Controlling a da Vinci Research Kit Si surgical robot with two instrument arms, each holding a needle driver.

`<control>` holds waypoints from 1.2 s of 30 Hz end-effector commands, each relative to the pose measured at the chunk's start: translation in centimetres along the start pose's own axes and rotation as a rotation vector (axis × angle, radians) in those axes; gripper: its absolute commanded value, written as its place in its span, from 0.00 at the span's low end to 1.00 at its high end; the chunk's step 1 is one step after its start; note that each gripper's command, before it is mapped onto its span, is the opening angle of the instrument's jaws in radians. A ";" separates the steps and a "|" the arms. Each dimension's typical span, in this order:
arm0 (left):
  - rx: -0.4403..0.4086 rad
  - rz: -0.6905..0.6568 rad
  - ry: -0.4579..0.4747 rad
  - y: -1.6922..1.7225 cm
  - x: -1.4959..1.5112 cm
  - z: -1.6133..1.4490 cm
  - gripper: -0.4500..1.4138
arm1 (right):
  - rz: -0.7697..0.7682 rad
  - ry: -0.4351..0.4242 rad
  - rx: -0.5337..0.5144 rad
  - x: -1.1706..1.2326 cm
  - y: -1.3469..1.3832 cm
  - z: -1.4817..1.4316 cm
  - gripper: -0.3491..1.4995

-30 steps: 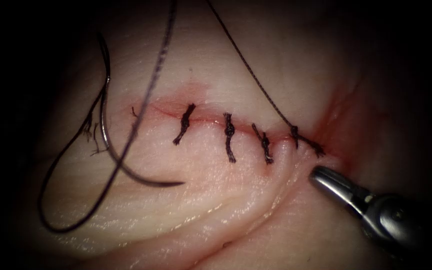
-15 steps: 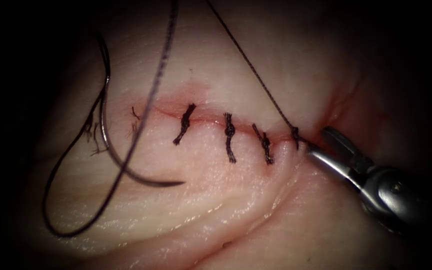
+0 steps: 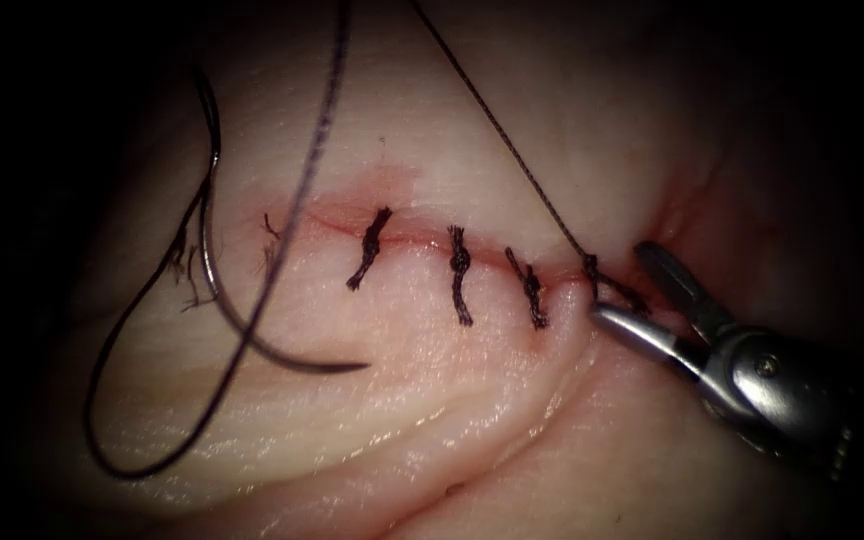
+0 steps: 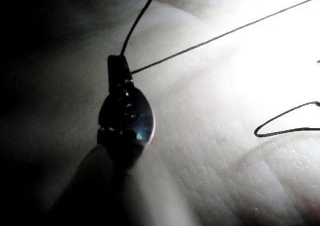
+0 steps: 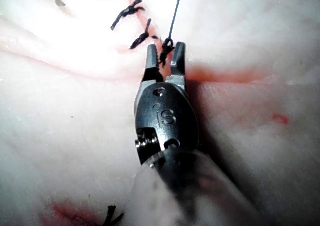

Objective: Wound Closure

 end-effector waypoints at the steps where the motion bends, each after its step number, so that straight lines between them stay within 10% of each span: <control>1: 0.002 0.002 0.002 -0.04 -0.01 0.08 0.00 | 0.000 -0.010 -0.003 -0.02 -0.03 0.08 0.05; 9: 0.001 0.002 0.002 -0.03 -0.01 0.06 0.00 | -0.007 -0.031 0.002 -0.08 0.02 0.05 0.28; 14: 0.001 0.002 0.002 -0.03 -0.01 0.06 0.00 | -0.008 -0.032 0.000 -0.09 0.01 0.05 0.70; 19: 0.001 0.002 0.002 -0.03 -0.01 0.06 0.00 | -0.009 -0.034 0.001 -0.09 0.01 0.05 0.75; 22: 0.001 0.002 0.002 -0.03 -0.01 0.06 0.00 | -0.009 -0.034 0.002 -0.09 0.00 0.05 0.61; 25: 0.001 0.003 0.002 -0.02 -0.02 0.06 0.00 | -0.014 -0.050 0.013 -0.10 -0.03 0.03 0.00; 36: -0.001 0.004 0.002 -0.08 -0.04 0.06 0.00 | -0.002 -0.135 -0.001 -0.11 -0.12 -0.04 0.00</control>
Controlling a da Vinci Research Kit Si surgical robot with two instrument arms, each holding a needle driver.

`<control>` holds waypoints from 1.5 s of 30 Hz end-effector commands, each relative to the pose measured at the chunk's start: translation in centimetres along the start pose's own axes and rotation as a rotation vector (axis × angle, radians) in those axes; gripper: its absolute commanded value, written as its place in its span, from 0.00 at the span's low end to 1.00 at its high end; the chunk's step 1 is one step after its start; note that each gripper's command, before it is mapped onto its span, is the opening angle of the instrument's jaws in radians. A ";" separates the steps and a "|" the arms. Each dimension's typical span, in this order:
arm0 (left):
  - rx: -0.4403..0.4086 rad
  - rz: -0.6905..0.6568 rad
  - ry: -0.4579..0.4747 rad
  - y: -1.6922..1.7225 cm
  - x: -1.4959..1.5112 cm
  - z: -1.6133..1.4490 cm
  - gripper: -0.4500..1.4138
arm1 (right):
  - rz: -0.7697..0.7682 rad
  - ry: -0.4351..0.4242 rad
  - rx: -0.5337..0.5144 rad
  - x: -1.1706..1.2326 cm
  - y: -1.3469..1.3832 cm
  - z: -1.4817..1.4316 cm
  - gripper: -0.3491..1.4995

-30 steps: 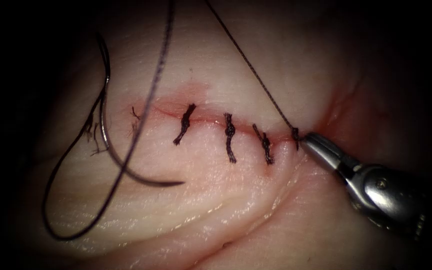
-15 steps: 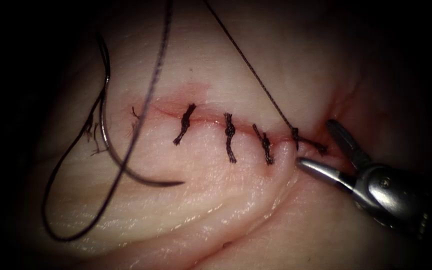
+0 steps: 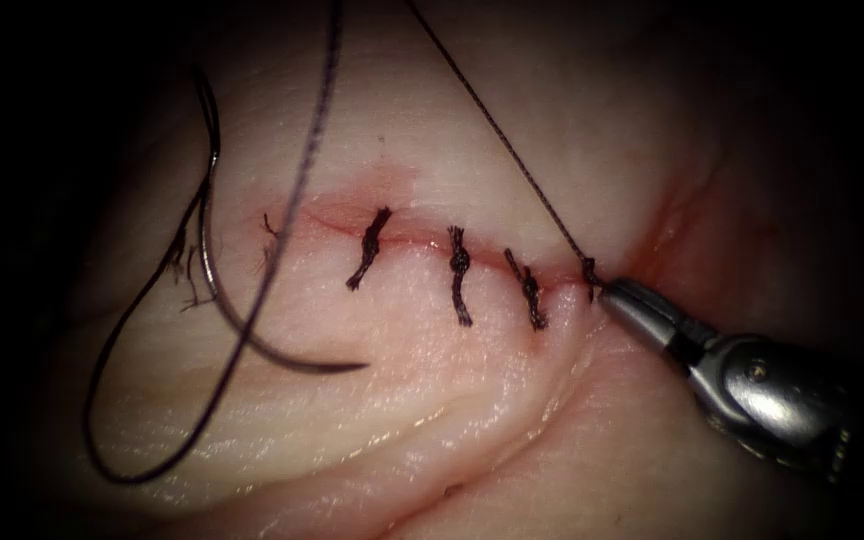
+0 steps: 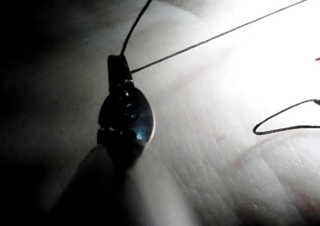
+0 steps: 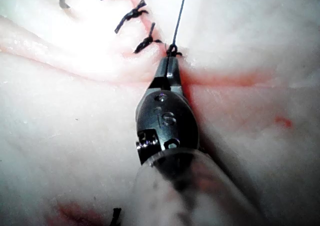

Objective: Wound Closure

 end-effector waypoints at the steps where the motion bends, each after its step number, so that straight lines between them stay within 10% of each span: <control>1: 0.001 0.001 0.000 -0.06 -0.02 0.08 0.00 | -0.001 -0.002 0.007 -0.03 -0.06 0.03 0.00; 21: 0.060 0.034 -0.070 -0.22 -0.12 -0.10 0.00 | -0.093 -0.058 0.059 -0.13 -0.25 -0.25 0.00; 29: 0.081 0.007 0.007 -0.08 -0.03 -0.10 0.00 | -0.075 0.046 0.072 -0.02 -0.26 -0.22 0.00; 31: 0.068 -0.003 0.036 0.03 0.09 -0.06 0.00 | -0.064 0.057 0.068 0.05 -0.24 -0.23 0.38; 36: 0.043 -0.052 0.147 0.31 0.57 0.01 0.00 | -0.031 0.074 0.065 0.32 -0.16 -0.33 0.68; 45: -0.004 -0.136 0.268 0.64 1.34 -0.08 0.00 | 0.018 0.056 0.062 0.78 -0.04 -0.36 0.69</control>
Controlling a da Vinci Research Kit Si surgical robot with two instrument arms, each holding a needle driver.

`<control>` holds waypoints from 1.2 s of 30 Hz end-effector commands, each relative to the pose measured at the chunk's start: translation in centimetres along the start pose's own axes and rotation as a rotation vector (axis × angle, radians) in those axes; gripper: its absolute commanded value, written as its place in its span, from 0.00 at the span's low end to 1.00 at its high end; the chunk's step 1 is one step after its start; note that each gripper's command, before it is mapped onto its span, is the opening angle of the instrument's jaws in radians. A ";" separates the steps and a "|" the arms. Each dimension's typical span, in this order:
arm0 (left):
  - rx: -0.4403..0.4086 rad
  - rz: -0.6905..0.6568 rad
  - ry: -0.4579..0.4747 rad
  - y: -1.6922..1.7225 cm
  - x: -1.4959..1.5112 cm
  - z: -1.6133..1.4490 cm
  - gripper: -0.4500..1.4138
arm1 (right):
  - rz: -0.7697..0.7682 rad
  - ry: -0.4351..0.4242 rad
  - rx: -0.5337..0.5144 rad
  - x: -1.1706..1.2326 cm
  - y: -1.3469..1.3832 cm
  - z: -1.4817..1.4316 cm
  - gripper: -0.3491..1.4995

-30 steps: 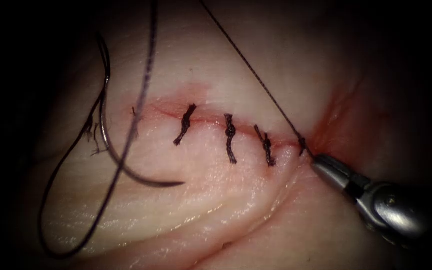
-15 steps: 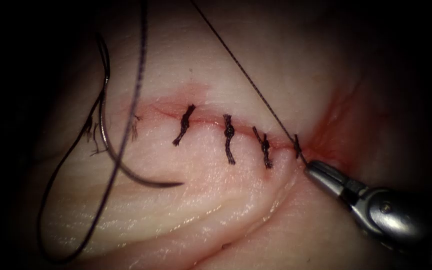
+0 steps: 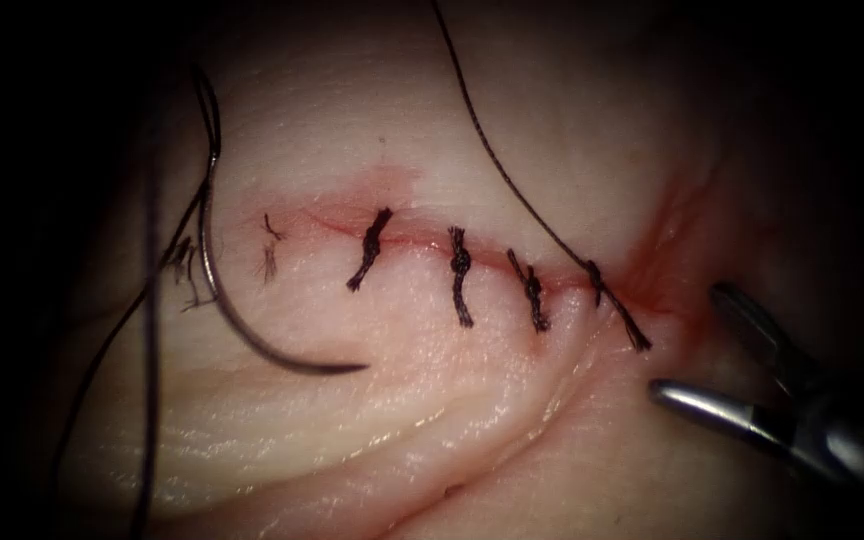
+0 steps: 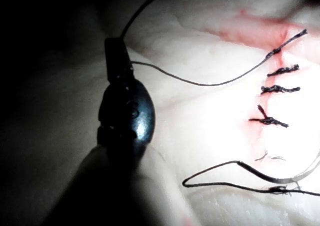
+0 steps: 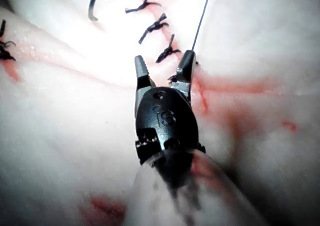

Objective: Wound Closure

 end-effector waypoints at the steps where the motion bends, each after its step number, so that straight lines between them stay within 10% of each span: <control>1: -0.012 -0.012 0.009 0.00 0.05 0.08 0.00 | 0.004 -0.011 0.004 0.08 0.01 0.14 0.66; 14: -0.066 -0.024 0.102 0.42 0.94 0.15 0.00 | -0.031 -0.141 -0.026 0.00 0.11 0.84 0.62; 36: -0.086 -0.018 0.128 0.70 1.08 0.31 0.00 | -0.118 -0.183 -0.059 -0.23 0.30 1.34 0.54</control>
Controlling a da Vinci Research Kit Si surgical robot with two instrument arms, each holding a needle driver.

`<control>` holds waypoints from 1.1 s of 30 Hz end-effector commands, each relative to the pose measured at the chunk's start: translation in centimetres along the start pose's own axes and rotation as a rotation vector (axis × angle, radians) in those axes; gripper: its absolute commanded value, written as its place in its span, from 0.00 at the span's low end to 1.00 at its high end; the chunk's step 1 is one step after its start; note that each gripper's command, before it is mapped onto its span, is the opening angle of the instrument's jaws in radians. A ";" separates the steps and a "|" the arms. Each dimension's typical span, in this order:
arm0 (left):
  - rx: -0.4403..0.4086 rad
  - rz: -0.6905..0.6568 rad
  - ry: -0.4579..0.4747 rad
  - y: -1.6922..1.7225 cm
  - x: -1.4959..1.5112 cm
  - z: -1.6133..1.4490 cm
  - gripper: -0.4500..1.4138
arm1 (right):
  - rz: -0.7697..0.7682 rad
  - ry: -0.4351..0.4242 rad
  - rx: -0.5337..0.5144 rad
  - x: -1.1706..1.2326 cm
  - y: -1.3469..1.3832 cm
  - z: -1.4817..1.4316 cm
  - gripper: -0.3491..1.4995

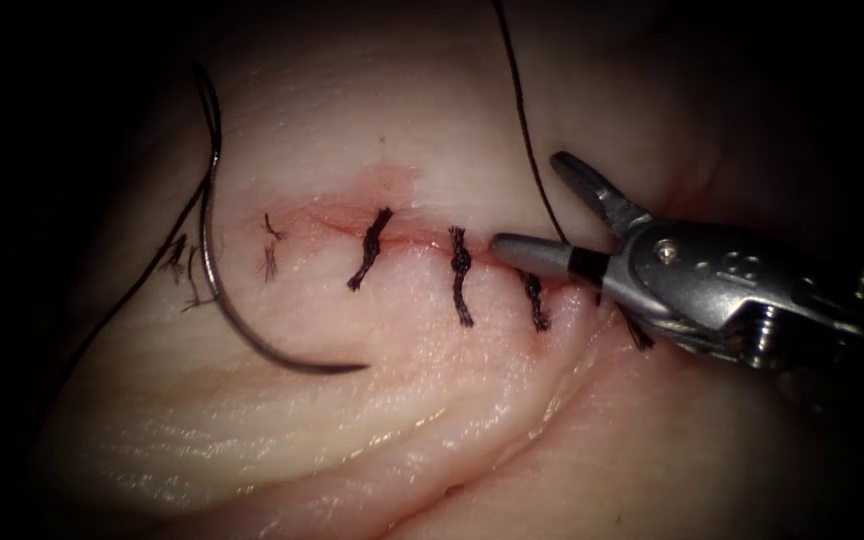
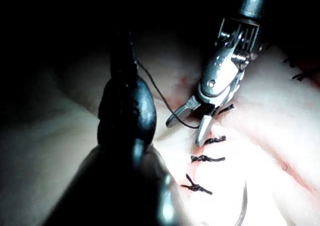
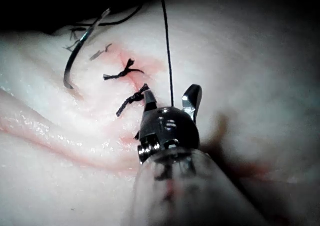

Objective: Wound Closure

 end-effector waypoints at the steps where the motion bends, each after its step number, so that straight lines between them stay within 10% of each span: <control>1: -0.001 0.002 0.000 -0.03 -0.03 0.07 0.00 | -0.007 0.002 -0.001 -0.01 0.01 0.11 0.54; 16: -0.016 -0.003 -0.006 0.12 0.11 0.20 0.00 | -0.027 -0.015 -0.013 -0.10 -0.07 0.31 0.58; 25: -0.033 0.002 -0.002 0.23 0.20 0.26 0.00 | -0.034 -0.030 -0.007 -0.17 -0.02 0.36 0.42; 28: -0.039 0.001 0.000 0.25 0.22 0.30 0.00 | -0.034 -0.029 -0.006 -0.16 -0.04 0.35 0.04; 33: -0.046 0.002 -0.001 0.27 0.22 0.34 0.00 | -0.034 -0.073 -0.064 -0.14 -0.08 0.33 0.00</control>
